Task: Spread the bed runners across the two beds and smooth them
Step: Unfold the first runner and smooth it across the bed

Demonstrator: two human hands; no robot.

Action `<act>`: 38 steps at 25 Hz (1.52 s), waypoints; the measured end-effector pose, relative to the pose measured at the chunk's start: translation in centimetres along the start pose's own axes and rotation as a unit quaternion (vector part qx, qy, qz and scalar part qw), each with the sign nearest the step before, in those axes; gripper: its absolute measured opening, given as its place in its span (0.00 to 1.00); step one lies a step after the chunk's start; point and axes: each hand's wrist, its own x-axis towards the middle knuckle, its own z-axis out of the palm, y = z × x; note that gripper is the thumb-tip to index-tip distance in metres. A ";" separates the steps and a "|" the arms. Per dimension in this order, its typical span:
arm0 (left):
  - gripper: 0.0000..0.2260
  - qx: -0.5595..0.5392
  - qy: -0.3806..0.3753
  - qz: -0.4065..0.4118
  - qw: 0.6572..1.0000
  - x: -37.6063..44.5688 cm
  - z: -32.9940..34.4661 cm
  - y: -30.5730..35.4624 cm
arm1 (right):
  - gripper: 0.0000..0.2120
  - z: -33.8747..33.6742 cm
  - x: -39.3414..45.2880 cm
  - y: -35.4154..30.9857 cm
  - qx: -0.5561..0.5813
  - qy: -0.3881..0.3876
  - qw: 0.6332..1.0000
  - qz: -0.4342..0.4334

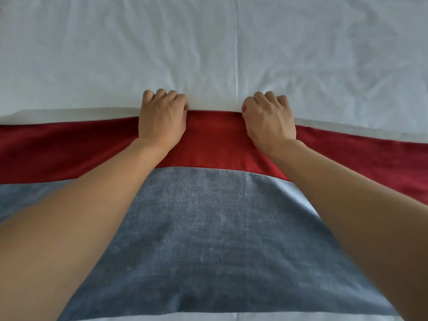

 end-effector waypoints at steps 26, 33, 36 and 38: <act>0.09 -0.172 -0.089 0.284 0.939 -24.1 -7.1 32.8 | 0.10 -18.7 -37.8 5.6 0.021 -0.101 0.988 0.117; 0.10 -0.137 -0.107 0.271 0.947 -20.5 -6.8 44.8 | 0.09 -19.2 -40.2 16.7 0.034 -0.107 0.989 0.092; 0.07 -0.140 -0.080 0.258 0.953 -19.1 -5.3 52.1 | 0.07 -17.9 -42.5 23.4 0.047 -0.106 0.991 0.066; 0.07 -0.112 -0.079 0.258 0.956 -18.4 -4.6 55.8 | 0.05 -17.5 -43.7 27.2 0.042 -0.090 0.994 0.053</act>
